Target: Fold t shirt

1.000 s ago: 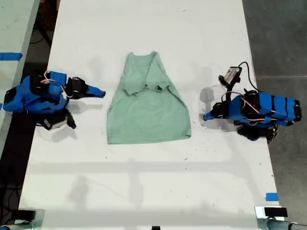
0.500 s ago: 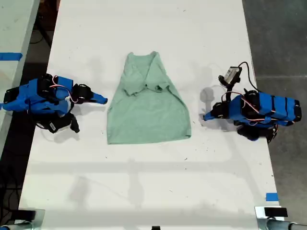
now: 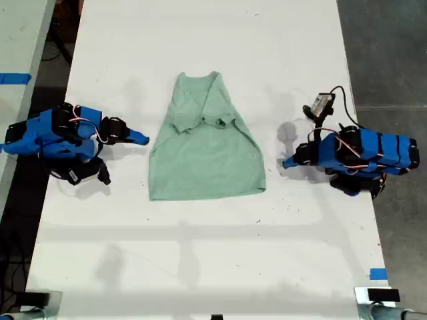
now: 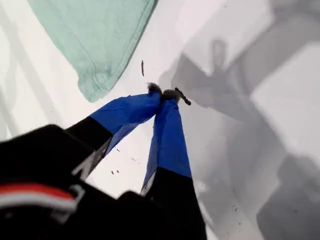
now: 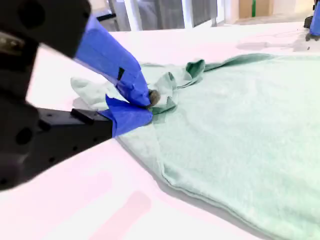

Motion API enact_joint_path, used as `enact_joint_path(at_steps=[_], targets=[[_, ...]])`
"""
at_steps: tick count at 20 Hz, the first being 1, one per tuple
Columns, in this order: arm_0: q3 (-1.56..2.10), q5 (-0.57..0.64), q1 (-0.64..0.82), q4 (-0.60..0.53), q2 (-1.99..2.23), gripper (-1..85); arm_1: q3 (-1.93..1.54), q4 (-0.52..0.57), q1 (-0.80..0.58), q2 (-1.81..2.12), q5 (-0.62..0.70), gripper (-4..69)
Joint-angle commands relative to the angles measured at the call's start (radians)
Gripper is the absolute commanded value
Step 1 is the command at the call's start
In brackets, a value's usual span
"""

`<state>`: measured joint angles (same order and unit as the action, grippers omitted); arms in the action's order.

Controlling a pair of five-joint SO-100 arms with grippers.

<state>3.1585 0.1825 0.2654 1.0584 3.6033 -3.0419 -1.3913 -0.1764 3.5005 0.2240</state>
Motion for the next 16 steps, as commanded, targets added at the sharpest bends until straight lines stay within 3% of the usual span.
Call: enact_joint_path(at_steps=[1, 16], targets=[[-0.002, -0.020, 0.009, 0.002, 0.005, -0.1, -0.032, -0.008, -0.005, 0.011, -0.008, 0.5], [-0.002, -0.020, 0.005, 0.003, 0.005, -0.1, -0.035, -0.003, 0.026, 0.011, -0.029, 0.5]])
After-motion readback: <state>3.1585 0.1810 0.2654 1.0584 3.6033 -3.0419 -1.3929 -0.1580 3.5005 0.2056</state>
